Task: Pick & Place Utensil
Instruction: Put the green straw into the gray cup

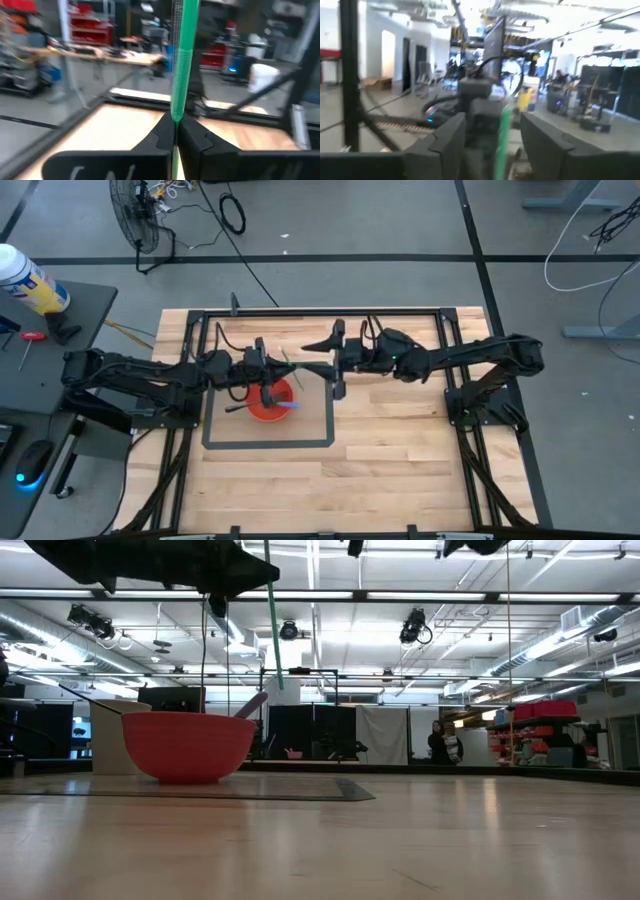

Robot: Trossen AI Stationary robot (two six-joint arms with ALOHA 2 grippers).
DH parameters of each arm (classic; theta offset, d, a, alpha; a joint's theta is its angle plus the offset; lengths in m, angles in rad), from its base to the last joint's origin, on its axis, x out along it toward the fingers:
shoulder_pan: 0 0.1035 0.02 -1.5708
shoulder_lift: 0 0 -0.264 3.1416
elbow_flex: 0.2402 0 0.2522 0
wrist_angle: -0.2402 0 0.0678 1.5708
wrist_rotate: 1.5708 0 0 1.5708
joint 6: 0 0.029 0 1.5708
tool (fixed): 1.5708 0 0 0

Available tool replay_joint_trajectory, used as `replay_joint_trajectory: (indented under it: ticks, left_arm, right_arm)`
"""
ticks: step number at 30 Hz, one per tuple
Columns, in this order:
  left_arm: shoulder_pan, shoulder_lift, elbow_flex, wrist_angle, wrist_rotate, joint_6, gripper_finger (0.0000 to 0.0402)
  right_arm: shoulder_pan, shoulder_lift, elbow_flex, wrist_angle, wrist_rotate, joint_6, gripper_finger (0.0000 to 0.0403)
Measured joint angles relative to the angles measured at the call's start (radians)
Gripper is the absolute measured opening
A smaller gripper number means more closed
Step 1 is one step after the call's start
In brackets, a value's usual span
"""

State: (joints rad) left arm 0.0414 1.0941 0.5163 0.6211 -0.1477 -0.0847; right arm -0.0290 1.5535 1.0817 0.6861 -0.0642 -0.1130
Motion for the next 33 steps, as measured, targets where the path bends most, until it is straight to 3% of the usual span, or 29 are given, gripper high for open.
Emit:
replay_joint_trajectory:
  ticks: [9,15,23,26,33]
  left_arm:
    - [0.000,-0.306,0.001,-0.221,-0.239,0.114,0.0011]
    - [0.000,-0.530,0.121,-0.662,-0.434,0.110,0.0012]
    - [0.000,-0.605,0.252,-1.129,-0.651,-0.030,0.0012]
    - [0.001,-0.615,0.240,-1.215,-0.715,-0.118,0.0017]
    - [0.001,-0.616,0.156,-1.292,-0.742,-0.278,0.0018]
  right_arm:
    - [0.062,-0.029,0.000,-0.237,-0.023,0.009,0.0217]
    - [0.080,-0.005,-0.001,-0.320,0.038,0.008,0.0217]
    - [0.075,0.007,-0.001,-0.321,0.084,0.000,0.0217]
    - [0.075,0.007,-0.001,-0.320,0.085,0.000,0.0217]
    - [0.075,0.007,-0.001,-0.329,0.082,0.003,0.0217]
